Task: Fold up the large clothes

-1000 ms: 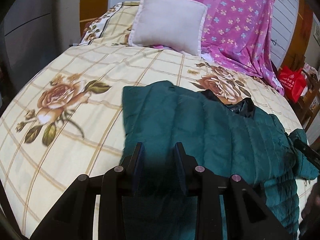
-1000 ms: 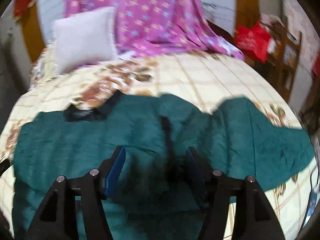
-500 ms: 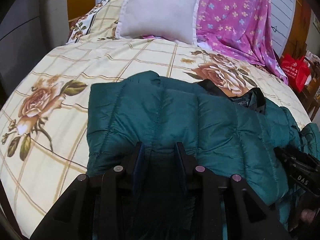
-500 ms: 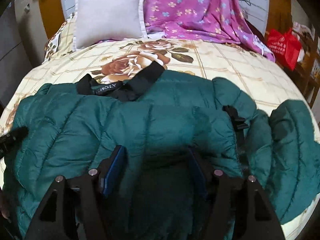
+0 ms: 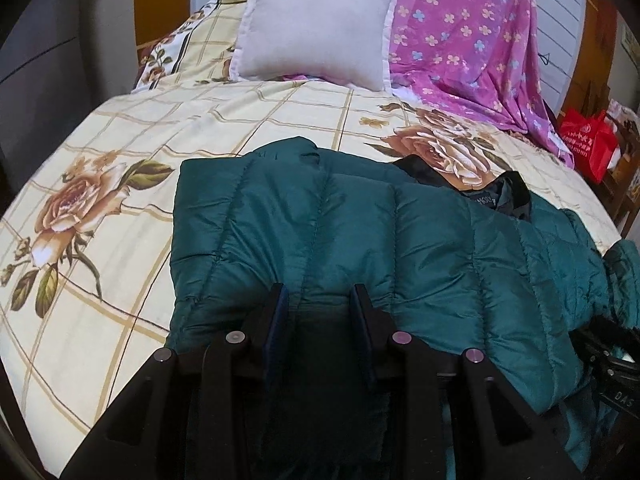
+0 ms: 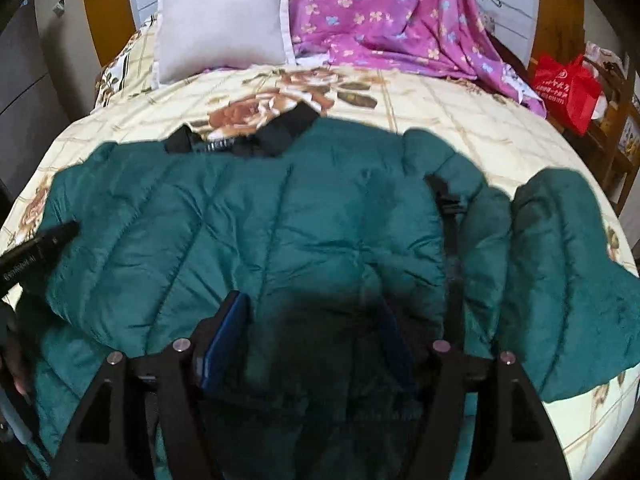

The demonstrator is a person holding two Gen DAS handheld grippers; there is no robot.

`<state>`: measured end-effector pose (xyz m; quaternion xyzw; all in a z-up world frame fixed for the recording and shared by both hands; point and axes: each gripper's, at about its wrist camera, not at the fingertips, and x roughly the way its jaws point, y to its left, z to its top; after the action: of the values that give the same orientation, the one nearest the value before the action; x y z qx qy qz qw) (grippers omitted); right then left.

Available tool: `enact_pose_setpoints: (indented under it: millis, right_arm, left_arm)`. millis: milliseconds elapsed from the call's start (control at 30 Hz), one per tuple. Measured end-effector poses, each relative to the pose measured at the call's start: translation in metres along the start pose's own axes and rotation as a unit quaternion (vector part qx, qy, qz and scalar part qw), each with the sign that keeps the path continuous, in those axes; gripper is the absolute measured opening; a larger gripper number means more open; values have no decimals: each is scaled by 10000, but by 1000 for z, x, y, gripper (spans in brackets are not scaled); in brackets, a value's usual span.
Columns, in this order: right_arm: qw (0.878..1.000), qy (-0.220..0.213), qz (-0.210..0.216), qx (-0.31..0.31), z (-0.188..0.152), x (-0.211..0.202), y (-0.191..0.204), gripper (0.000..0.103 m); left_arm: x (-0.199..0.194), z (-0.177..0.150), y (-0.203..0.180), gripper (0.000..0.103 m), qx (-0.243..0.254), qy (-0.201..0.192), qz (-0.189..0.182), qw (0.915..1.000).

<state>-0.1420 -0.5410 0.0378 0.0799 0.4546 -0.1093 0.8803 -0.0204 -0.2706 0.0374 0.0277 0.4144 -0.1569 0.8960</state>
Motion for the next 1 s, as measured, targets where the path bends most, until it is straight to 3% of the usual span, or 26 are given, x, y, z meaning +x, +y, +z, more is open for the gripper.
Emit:
enact_pose_setpoints:
  millis: [133,267,433,600,1000]
  right_arm:
    - [10000,64,-65,-13,1,-8,2,71]
    - [9999,-83,-48,47,-5,-22,-1,71]
    - [9998,37,-163,-105,-10,-14,4,72]
    - [9998,-20,75,203,-11,-37,-1,75]
    - [9989,-423,193,72,-26,-89,-8,83]
  left_arm:
    - [-5,0,-4,15,204,117,126,9996]
    - [-17,-5,-1,15,86,103,88,9999]
    - [-33,-12,-2,15,93,22,126,9999]
    - [-56,-14,-5,15,138,-90,-17,9999]
    - [-101,-24,-34,15,-7,-253,-383,9989]
